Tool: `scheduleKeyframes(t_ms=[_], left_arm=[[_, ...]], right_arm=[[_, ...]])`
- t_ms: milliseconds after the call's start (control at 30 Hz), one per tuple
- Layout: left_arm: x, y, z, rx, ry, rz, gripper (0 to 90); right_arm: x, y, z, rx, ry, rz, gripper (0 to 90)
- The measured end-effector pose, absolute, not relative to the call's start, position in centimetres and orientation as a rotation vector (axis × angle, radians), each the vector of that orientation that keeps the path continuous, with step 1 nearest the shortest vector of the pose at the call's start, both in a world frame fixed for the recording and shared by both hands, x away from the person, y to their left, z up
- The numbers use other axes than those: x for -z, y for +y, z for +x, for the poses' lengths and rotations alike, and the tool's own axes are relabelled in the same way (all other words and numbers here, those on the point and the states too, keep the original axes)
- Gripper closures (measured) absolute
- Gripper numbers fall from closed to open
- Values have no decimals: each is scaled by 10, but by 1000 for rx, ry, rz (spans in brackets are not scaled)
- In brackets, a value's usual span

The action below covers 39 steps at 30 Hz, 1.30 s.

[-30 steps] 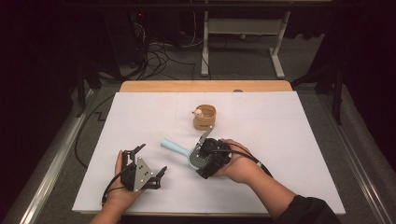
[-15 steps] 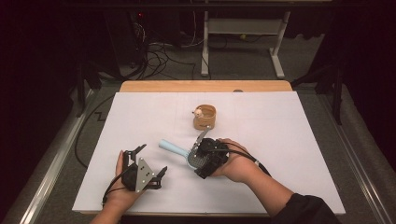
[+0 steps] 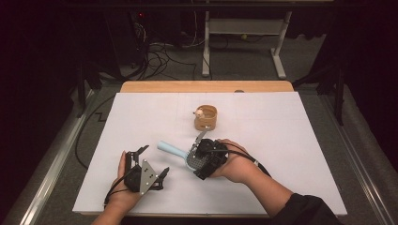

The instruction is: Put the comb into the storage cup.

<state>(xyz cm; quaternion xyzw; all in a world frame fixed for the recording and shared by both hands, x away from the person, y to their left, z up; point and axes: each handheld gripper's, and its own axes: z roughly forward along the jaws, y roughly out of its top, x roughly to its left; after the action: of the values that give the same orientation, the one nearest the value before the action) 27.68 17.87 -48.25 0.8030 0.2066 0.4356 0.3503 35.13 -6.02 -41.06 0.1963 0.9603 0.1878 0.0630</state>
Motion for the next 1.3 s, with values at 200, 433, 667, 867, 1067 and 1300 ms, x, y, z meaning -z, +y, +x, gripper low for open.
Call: scheduleKeyframes(t_ms=[200, 433, 667, 867, 1067, 1300], left_arm=[[483, 176, 276, -1167, 517, 2097, 21], [484, 173, 275, -1215, 500, 2123, 21], [486, 168, 274, -1240, 469, 2150, 26], [486, 165, 275, -1263, 461, 2163, 32], [487, 162, 275, -1269, 454, 2171, 48], [488, 158, 276, -1268, 435, 2184, 93]], right_arm=[[412, -56, 351, -549, 2909, 584, 206], [414, -52, 351, -560, 2912, 571, 206], [417, -44, 351, -547, 2923, 557, 206], [417, -37, 350, -550, 2930, 548, 206], [417, -34, 350, -549, 2934, 536, 206], [415, -32, 349, -567, 2930, 532, 206]])
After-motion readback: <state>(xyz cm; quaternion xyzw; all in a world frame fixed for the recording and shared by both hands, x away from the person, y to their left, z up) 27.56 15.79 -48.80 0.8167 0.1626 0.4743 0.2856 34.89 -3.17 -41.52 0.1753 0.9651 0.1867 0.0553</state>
